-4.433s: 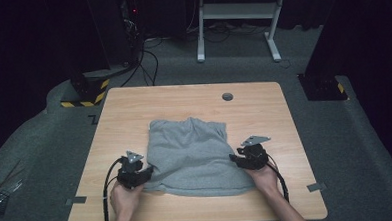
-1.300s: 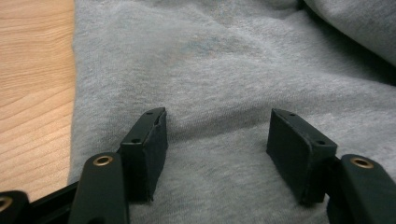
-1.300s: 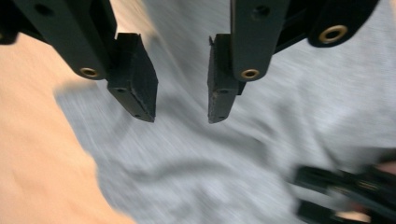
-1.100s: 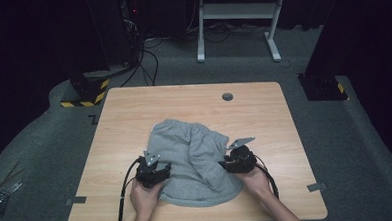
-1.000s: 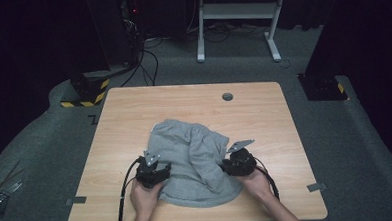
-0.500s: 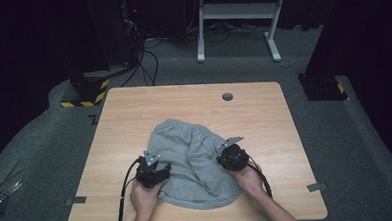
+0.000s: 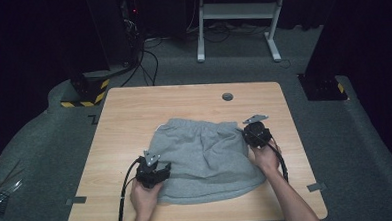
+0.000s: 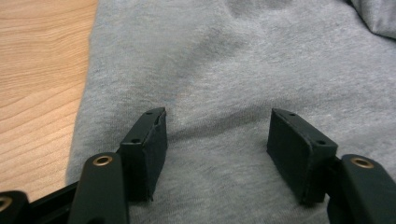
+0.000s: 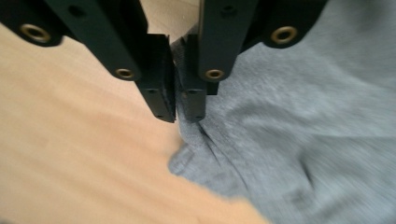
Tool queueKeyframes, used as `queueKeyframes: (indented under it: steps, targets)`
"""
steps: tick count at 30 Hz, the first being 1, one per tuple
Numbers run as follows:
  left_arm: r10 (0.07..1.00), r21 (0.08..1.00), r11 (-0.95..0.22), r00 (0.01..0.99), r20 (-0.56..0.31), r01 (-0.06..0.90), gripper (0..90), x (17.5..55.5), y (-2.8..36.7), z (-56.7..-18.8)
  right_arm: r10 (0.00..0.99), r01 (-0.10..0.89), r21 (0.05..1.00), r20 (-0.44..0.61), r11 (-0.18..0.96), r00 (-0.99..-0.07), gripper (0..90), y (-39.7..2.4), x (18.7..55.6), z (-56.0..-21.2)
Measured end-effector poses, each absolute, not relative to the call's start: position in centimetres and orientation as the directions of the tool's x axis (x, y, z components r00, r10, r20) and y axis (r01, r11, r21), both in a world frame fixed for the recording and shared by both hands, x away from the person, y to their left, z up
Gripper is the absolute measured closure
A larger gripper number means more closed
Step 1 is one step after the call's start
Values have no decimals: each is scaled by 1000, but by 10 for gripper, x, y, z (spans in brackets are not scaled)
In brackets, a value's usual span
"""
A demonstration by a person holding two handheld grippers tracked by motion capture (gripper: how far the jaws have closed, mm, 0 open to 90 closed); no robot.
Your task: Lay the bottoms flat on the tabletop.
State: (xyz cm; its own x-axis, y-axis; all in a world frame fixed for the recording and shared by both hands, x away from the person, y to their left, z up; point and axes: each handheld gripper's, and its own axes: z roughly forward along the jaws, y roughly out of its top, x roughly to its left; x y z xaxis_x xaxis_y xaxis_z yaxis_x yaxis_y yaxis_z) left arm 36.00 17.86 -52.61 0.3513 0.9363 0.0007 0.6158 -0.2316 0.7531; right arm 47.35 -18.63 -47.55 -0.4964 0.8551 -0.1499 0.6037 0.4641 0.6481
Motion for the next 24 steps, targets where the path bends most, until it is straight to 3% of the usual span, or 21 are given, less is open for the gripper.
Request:
queueKeyframes:
  steps: [1,2,5,8,11,13,14,15,21,24]
  targets:
    - [936,753,-232,351,1,616,380,360,179,-526,852,610,636,-152,472,-501,677,-185,470,-485]
    - [936,753,-232,351,1,616,380,360,179,-526,852,610,636,-152,472,-501,677,-185,470,-485]
    - [937,753,-231,351,1,616,380,360,178,-526,829,558,689,-114,463,-548,559,-183,443,-482]
    - [937,753,-231,350,1,616,379,360,178,-526,808,550,683,-103,481,-579,527,-182,432,-482]
    - [937,753,-231,350,1,616,379,360,178,-526,777,562,652,-68,509,-626,565,-179,423,-490]
    - [937,753,-231,350,1,616,379,360,178,-526,765,596,590,-58,544,-641,670,-174,427,-503]
    - [937,753,-232,350,2,616,379,360,178,-526,765,596,590,-58,544,-641,670,-174,427,-503]
    - [937,753,-232,350,3,616,379,360,178,-526,771,603,607,-24,517,-637,816,-177,432,-505]
    - [937,753,-232,349,3,616,379,360,178,-526,766,568,591,-137,573,-629,875,-177,441,-501]
    - [938,754,-229,348,1,615,379,360,178,-526,851,619,655,-71,434,-521,866,-199,455,-498]
